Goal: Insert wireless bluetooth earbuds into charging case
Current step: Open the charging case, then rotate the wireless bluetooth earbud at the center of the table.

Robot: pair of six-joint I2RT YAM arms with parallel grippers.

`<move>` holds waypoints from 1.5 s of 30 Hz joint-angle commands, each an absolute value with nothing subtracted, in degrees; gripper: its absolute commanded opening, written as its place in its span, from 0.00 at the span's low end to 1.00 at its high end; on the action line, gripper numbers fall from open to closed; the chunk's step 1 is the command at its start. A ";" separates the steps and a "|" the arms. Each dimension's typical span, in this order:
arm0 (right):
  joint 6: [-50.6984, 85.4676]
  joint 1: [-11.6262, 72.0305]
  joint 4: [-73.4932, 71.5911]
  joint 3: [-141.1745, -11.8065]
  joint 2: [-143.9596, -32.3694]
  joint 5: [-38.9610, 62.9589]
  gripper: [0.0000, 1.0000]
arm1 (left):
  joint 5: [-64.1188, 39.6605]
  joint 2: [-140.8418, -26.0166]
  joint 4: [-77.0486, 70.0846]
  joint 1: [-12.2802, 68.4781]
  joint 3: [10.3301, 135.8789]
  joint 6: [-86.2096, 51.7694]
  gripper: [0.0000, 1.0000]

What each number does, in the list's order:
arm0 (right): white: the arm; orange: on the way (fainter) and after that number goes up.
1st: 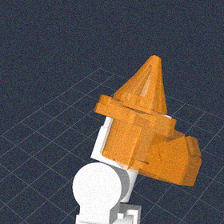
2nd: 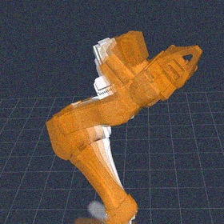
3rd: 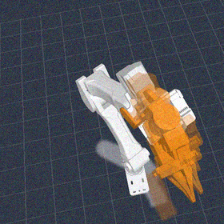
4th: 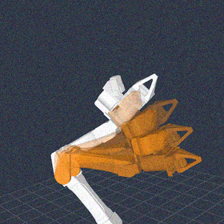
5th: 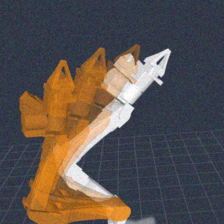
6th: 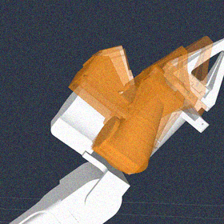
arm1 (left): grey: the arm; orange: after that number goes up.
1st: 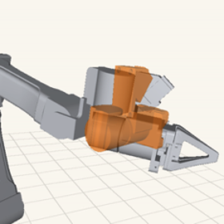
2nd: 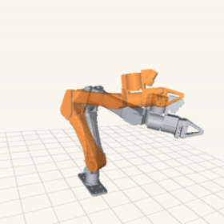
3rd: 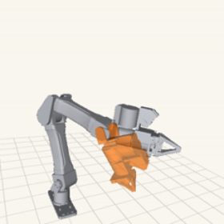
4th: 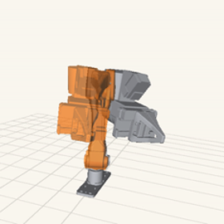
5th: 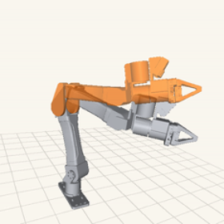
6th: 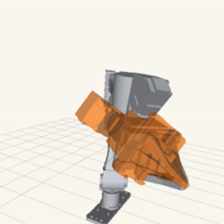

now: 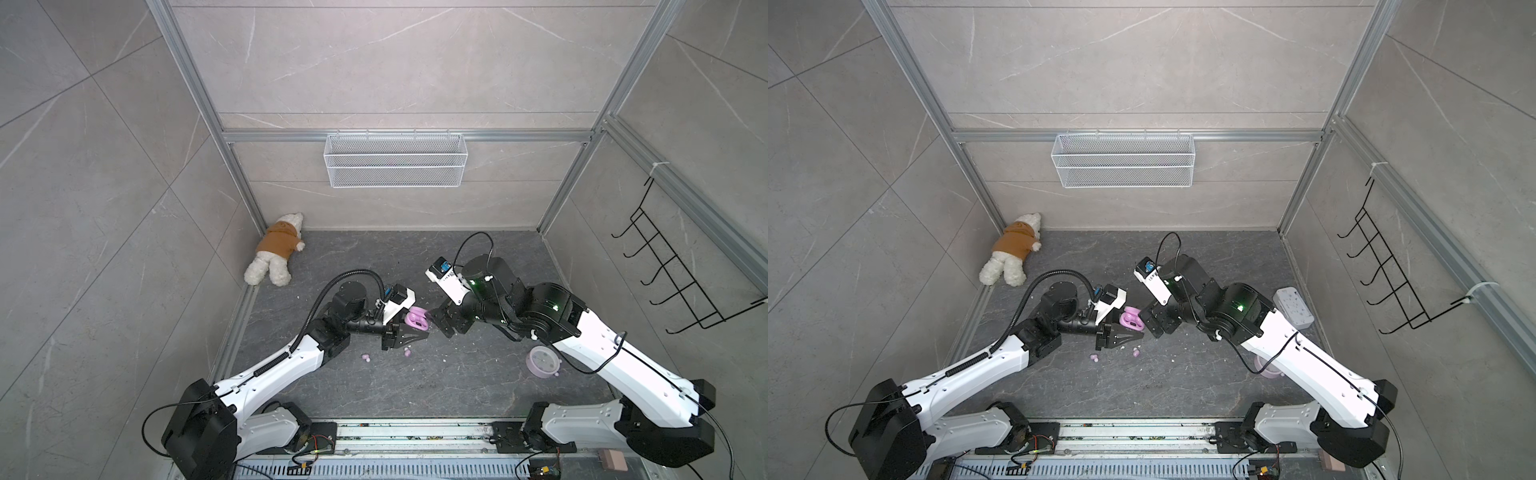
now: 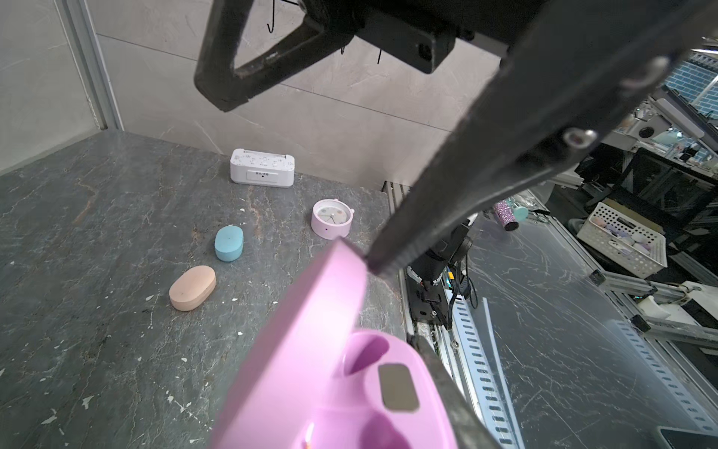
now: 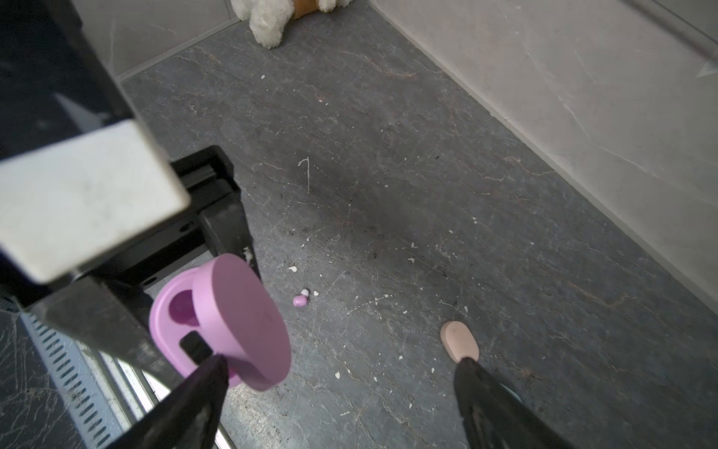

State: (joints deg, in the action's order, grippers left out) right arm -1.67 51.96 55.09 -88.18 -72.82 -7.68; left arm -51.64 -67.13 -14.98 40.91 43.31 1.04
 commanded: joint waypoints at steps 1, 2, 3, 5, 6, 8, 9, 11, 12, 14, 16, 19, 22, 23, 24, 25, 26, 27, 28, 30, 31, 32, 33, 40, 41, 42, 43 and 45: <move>-0.75 51.39 56.07 -89.65 -74.02 -10.02 0.93 | -54.35 -64.57 -16.76 41.29 45.70 3.08 0.24; -0.59 51.29 56.07 -89.71 -74.16 -10.15 0.93 | -54.40 -64.39 -16.47 41.27 45.77 3.31 0.24; -0.44 51.21 56.22 -89.88 -74.34 -10.28 0.93 | -54.38 -64.15 -16.23 41.29 45.74 3.30 0.24; -0.46 50.98 56.25 -90.04 -74.53 -10.11 0.93 | -54.42 -63.90 -15.83 41.24 45.75 3.38 0.24; -0.27 50.85 56.25 -90.24 -74.60 -10.19 0.93 | -54.42 -63.77 -15.59 41.22 45.79 3.51 0.23; -0.20 50.73 56.42 -90.71 -74.61 -9.46 0.93 | -54.35 -63.71 -15.43 41.24 45.70 3.53 0.24; -0.23 50.63 56.49 -90.79 -74.55 -8.88 0.94 | -54.02 -63.68 -15.10 41.23 45.62 3.79 0.23; -0.05 50.49 56.69 -90.97 -74.07 -6.68 0.95 | -52.27 -63.56 -15.21 41.27 44.93 4.37 0.23; 0.05 50.47 56.68 -90.75 -73.52 -5.19 0.96 | -51.10 -63.33 -15.99 41.10 44.17 4.39 0.23; 1.05 50.23 56.99 -90.44 -72.80 -2.48 0.97 | -48.66 -62.98 -18.81 40.26 42.46 3.60 0.22; 3.14 50.11 58.19 -90.03 -72.36 -0.03 0.99 | -46.77 -62.72 -20.71 39.02 41.32 3.40 0.22; 8.00 49.71 58.26 -87.89 -71.24 3.49 0.99 | -43.96 -62.20 -20.75 37.40 40.96 3.57 0.22; 14.78 49.26 55.56 -83.56 -69.01 6.08 1.00 | -40.84 -60.73 -22.21 35.69 39.47 3.59 0.22; 17.30 49.22 54.16 -81.42 -67.95 6.48 1.00 | -40.10 -60.17 -22.41 34.91 39.09 3.60 0.22; 19.79 49.22 52.50 -78.99 -66.93 6.65 1.00 | -39.57 -59.71 -22.21 34.14 38.86 3.58 0.22; 21.73 49.21 50.95 -76.84 -66.04 6.99 1.00 | -39.10 -59.30 -21.59 33.60 38.76 3.81 0.22; 24.11 49.17 49.27 -74.20 -65.22 6.99 1.00 | -38.51 -58.77 -21.19 32.77 38.55 3.90 0.22; 26.14 49.14 47.86 -72.02 -64.73 6.94 1.00 | -38.12 -58.27 -21.17 32.08 38.28 3.91 0.22; 28.01 49.14 46.74 -70.10 -64.50 6.94 1.00 | -37.64 -57.62 -20.85 31.54 38.02 4.05 0.22; 31.25 49.15 44.00 -66.04 -64.82 7.14 0.99 | -37.27 -56.64 -20.10 30.65 37.88 4.29 0.21; 32.38 49.22 42.93 -64.28 -65.65 7.02 0.99 | -37.30 -56.15 -19.40 30.21 38.01 4.42 0.21; 33.67 49.37 41.57 -62.49 -66.52 6.67 0.98 | -37.32 -55.73 -18.89 29.99 38.12 4.68 0.21; 34.85 49.68 39.66 -60.52 -67.76 6.19 0.97 | -37.19 -55.44 -18.40 29.65 38.14 4.85 0.21; 41.48 52.13 26.43 -54.82 -81.55 5.34 0.86 | -35.95 -54.09 -16.66 27.01 38.70 6.27 0.21; 42.44 52.37 25.26 -54.49 -82.90 5.10 0.85 | -35.95 -54.14 -16.76 26.23 38.76 6.15 0.21; 43.63 52.45 23.65 -54.07 -84.10 5.03 0.83 | -36.27 -54.21 -16.96 25.07 38.80 6.09 0.21; 44.89 52.43 22.51 -53.69 -85.15 4.69 0.82 | -36.48 -54.34 -17.36 24.18 38.94 6.00 0.20; 46.46 52.47 20.94 -53.24 -87.05 4.51 0.81 | -36.86 -54.79 -17.66 22.48 39.11 5.93 0.20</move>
